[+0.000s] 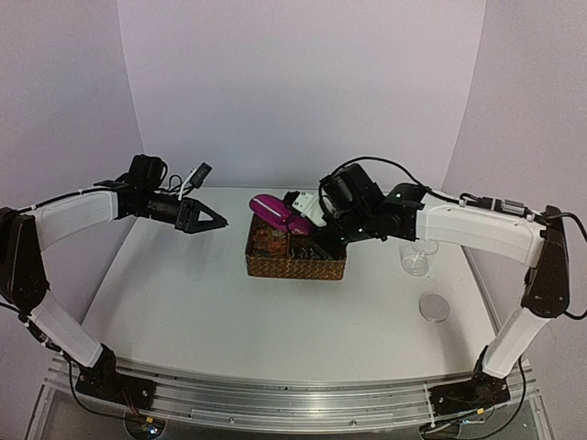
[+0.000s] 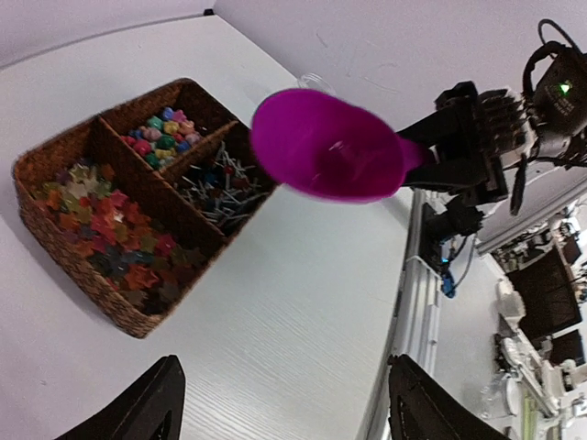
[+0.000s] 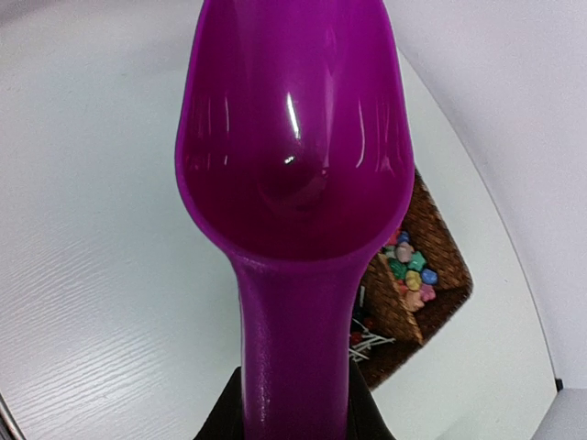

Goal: Pack the candies
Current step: Pick up the spatula from the center of the board, then scoop the fake candies from the storage box.

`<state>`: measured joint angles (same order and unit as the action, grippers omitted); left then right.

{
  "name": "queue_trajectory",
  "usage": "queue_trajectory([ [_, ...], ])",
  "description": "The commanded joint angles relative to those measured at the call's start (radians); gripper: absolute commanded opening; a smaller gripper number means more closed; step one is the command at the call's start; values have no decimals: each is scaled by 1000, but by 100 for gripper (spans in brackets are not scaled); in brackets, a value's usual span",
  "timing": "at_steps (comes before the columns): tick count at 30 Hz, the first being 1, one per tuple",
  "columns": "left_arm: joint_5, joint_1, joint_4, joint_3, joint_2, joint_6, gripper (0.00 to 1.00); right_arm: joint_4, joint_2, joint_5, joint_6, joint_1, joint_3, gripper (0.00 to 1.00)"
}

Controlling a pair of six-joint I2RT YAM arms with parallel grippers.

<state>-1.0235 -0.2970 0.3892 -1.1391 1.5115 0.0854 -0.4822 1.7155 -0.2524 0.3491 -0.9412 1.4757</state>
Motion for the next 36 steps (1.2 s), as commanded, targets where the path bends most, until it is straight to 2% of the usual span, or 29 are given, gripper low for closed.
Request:
queue_trajectory([
  [1, 204, 4, -130, -50, 19, -64, 77, 18, -100, -135, -28, 52, -34, 0],
  [6, 575, -94, -77, -131, 109, -138, 76, 19, -97, -304, 28, 101, -28, 0],
  [8, 685, -118, -15, -208, 186, -193, 76, 19, -68, -358, 107, 110, -2, 0],
  [11, 762, -124, 82, -319, 307, -301, 74, 20, 8, -425, 278, 118, 96, 0],
  [13, 787, -131, 101, -377, 367, -341, 73, 20, 63, -447, 341, 133, 177, 0],
  [17, 816, -170, 31, -376, 409, -364, 73, 25, 110, -432, 451, 172, 253, 0],
  [21, 828, -180, 6, -381, 460, -416, 73, 28, 138, -453, 416, 221, 315, 0],
  [29, 802, -199, -32, -389, 517, -440, 71, 39, 48, -378, 268, 400, 182, 0],
  [32, 809, -202, -35, -389, 539, -447, 66, 45, 7, -344, 218, 475, 92, 0],
  [36, 809, -206, -30, -393, 552, -466, 56, 65, -20, -335, 238, 488, 13, 0],
])
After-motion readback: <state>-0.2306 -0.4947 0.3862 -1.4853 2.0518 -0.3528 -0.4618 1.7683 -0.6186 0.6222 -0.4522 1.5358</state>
